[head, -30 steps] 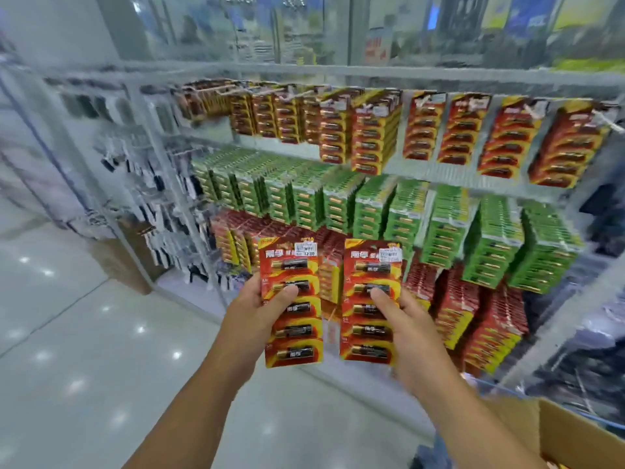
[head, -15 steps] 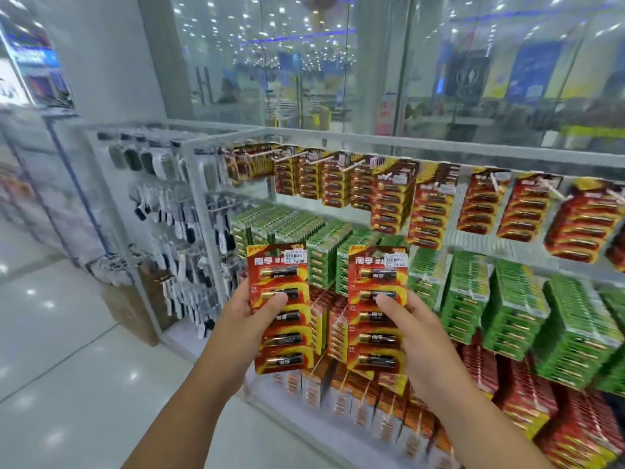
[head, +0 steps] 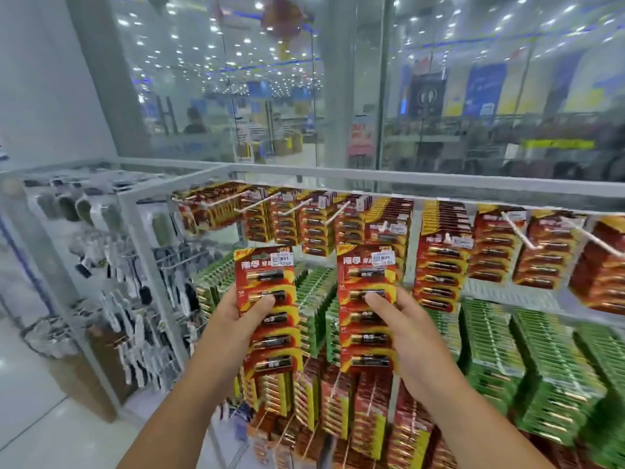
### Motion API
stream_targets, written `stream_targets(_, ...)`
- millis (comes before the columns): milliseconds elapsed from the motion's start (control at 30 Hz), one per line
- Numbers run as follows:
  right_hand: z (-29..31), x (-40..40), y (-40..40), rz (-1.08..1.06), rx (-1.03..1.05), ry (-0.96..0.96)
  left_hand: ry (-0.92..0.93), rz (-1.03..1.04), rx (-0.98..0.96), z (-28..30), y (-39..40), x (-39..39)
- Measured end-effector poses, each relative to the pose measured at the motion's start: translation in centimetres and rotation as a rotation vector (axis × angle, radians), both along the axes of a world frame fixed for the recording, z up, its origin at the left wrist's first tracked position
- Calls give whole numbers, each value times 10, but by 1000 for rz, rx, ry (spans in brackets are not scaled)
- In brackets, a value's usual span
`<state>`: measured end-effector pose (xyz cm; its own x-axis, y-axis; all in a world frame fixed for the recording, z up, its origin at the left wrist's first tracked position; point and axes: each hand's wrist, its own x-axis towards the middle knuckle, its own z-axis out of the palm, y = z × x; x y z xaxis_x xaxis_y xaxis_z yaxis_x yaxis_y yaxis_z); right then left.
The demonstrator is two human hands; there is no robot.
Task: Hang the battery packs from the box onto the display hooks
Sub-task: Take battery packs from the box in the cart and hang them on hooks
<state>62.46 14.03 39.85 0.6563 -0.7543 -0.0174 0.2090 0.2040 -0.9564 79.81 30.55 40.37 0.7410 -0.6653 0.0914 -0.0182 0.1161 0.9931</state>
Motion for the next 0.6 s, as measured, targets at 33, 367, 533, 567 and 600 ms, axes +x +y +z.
stream_targets(33,1,12,-4,-7,-6,-1,-7,-6,-2,1,-7,13)
stream_targets(367,5,126,-25,-200,10,29,-42,-211,50,3,-83,146)
stream_targets(533,-10,150,-36,-364,16,70,-63,-327,67,1,-116,184)
stream_targets(567,-8,153,-33,-383,13,67,-51,-356,64,-2,-120,189)
stream_targets(600,-4,156,-29,-400,11,47,-49,-382,58,-5,-124,191)
